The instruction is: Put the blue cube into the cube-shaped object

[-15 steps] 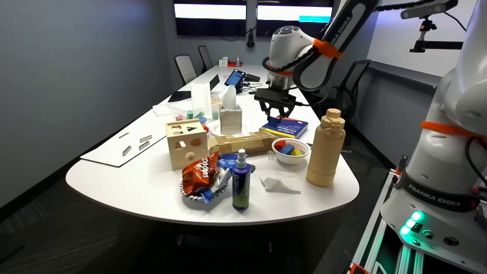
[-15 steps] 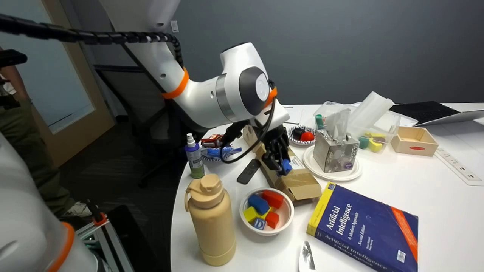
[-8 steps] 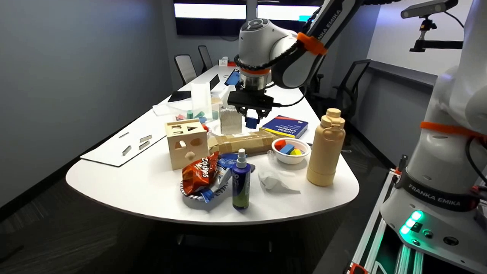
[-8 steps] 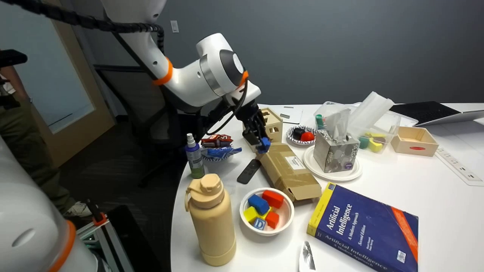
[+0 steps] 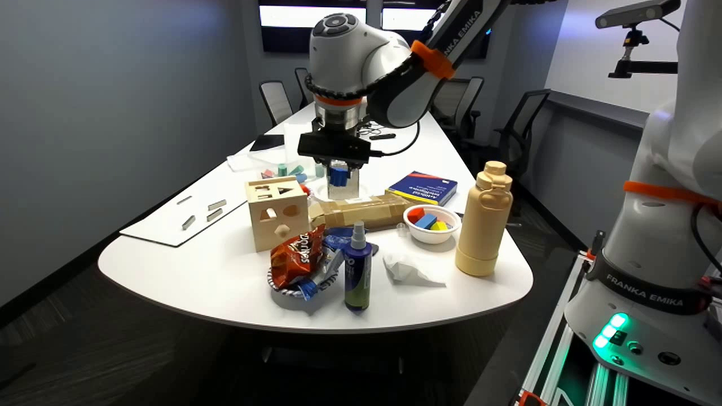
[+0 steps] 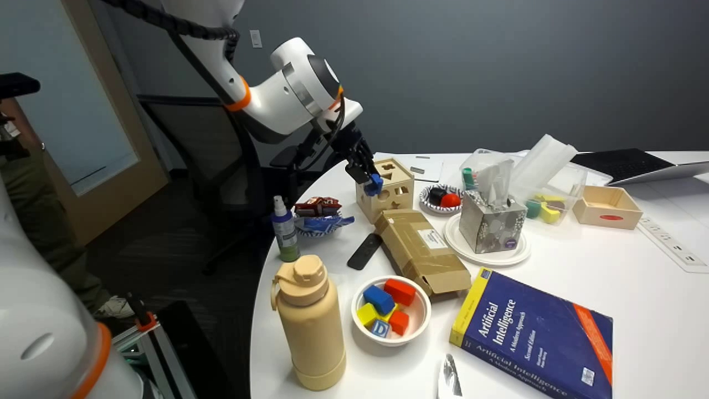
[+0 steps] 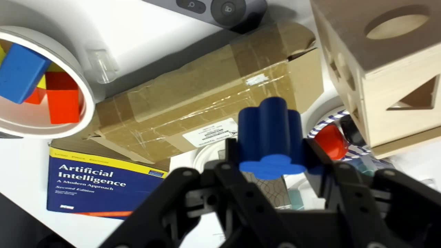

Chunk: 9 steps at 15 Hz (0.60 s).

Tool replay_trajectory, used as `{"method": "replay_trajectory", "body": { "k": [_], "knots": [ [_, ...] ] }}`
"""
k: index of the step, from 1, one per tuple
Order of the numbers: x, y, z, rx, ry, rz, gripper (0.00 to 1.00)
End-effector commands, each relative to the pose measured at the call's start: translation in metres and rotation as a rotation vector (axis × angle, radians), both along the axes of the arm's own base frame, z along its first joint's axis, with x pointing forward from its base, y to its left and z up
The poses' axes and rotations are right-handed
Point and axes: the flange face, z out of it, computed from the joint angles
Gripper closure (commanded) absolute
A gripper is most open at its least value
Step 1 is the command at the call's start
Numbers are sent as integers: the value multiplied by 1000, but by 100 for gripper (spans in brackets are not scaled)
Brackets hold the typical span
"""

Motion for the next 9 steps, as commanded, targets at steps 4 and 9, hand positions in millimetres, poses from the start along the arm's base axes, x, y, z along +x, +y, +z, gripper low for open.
{"method": "replay_trajectory", "body": {
  "k": [4, 9],
  "knots": [
    [24, 58, 3, -36, -53, 38, 76],
    [20, 59, -2, -14, -26, 61, 51]
  ]
}}
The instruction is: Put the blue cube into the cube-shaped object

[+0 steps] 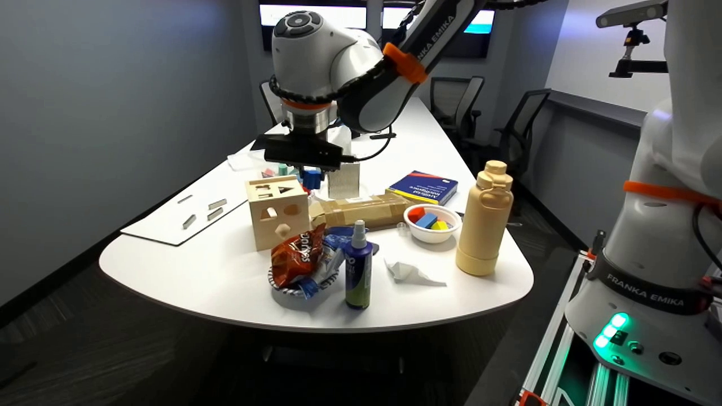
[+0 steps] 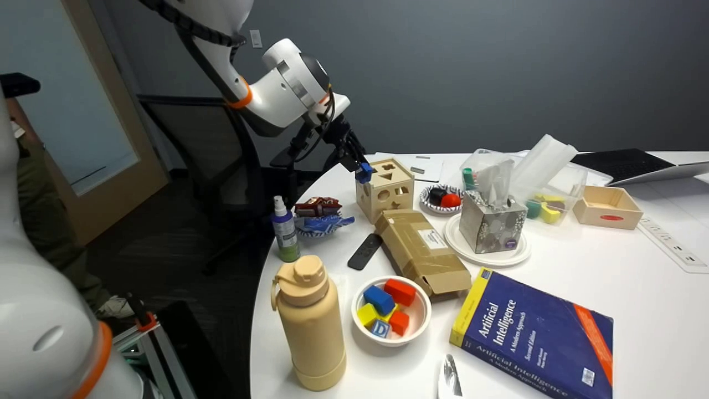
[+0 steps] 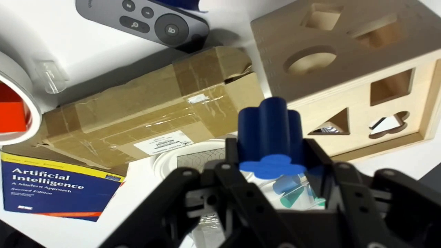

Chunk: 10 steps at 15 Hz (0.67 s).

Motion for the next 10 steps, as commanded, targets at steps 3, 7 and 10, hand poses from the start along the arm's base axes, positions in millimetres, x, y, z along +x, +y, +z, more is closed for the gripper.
{"method": "replay_trajectory", "body": {
  "k": [3, 7, 10],
  "knots": [
    [2, 0, 0, 0, 1, -1, 51],
    [5, 3, 2, 1, -13, 9, 76],
    [15, 12, 10, -11, -24, 4, 76]
  ]
}}
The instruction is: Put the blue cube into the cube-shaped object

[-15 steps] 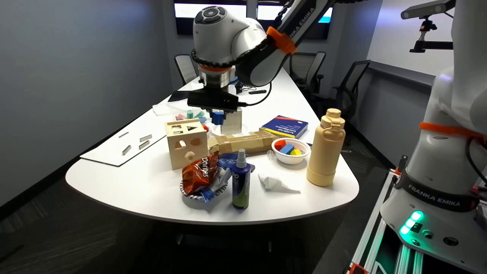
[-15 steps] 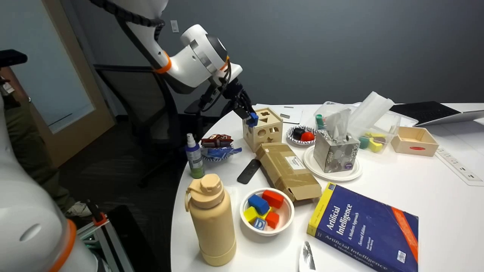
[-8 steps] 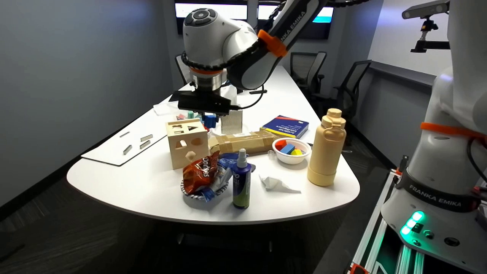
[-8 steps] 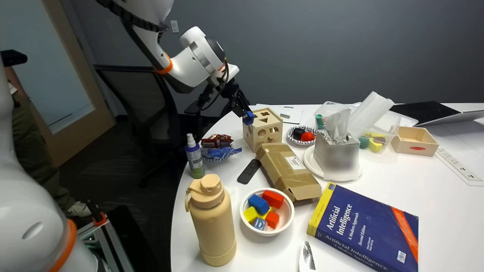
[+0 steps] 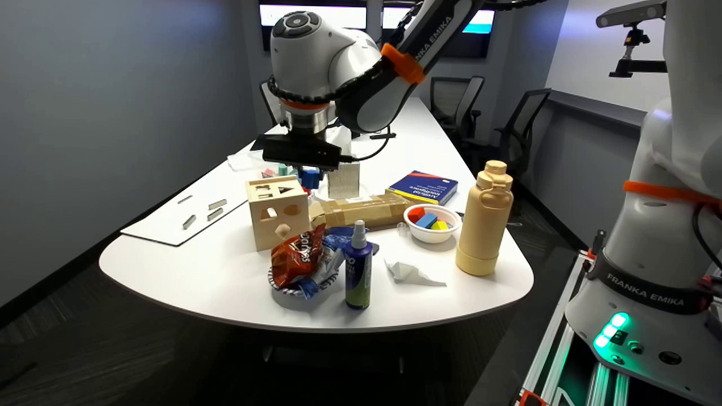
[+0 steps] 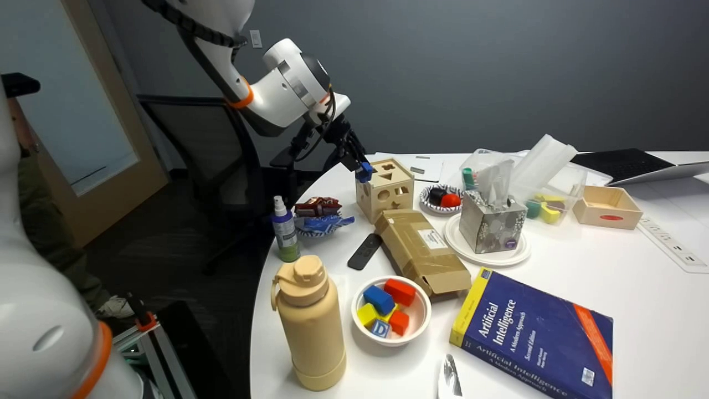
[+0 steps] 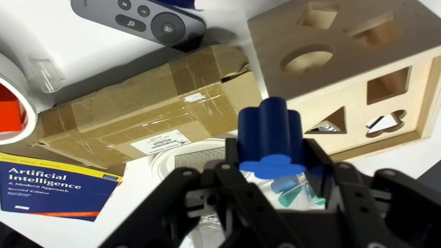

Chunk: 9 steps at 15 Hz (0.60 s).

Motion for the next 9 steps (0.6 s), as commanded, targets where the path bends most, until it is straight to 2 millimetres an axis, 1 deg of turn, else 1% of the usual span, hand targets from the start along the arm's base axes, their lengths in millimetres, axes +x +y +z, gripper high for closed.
{"method": "replay_trajectory", "body": {
  "k": [1, 5, 9],
  "knots": [
    [15, 13, 14, -11, -28, 0, 76],
    [33, 23, 30, -33, -33, -21, 76],
    [55, 34, 34, -90, -20, -55, 76]
  ]
}}
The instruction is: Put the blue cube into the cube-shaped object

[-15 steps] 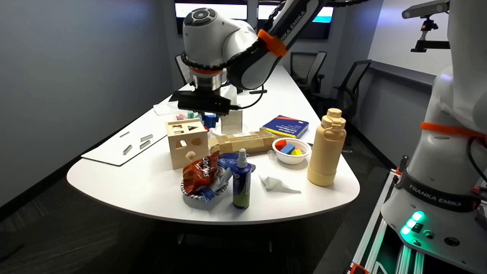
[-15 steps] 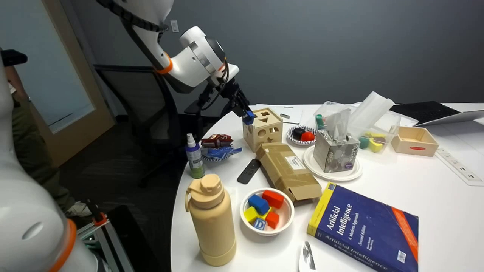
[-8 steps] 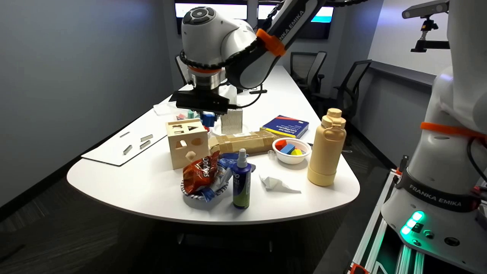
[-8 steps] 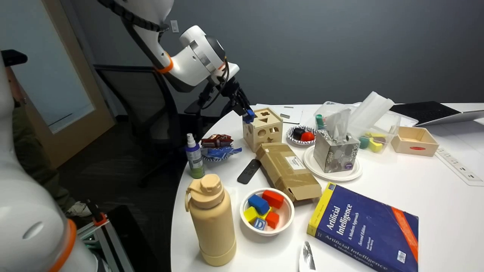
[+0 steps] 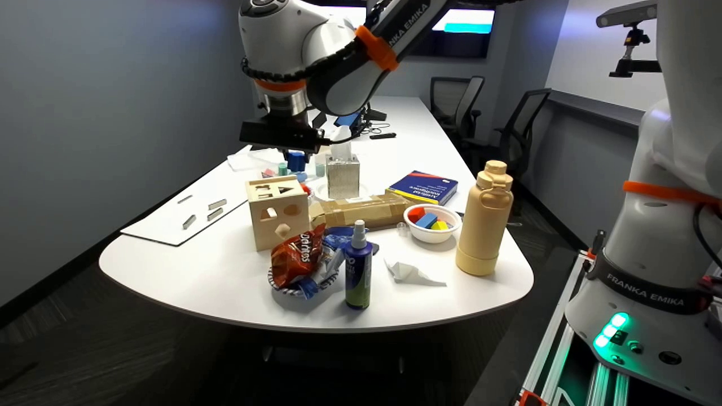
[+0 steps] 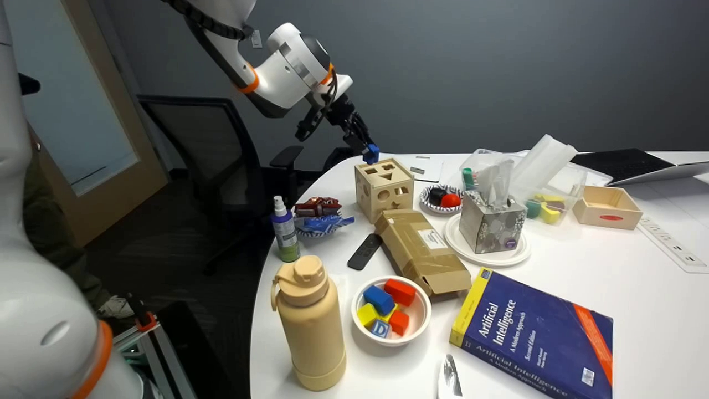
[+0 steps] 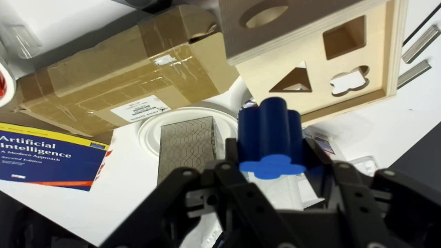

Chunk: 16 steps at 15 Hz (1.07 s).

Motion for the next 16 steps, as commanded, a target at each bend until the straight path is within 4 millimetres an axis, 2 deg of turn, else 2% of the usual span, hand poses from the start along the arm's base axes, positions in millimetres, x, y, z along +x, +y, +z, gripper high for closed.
{"method": "replay_trajectory", "body": {
  "k": [1, 9, 16],
  "knots": [
    [26, 19, 2, -38, 21, -24, 76],
    [66, 45, -10, -25, 16, 0, 76],
    [89, 58, -23, -47, 31, -35, 76]
  ]
}}
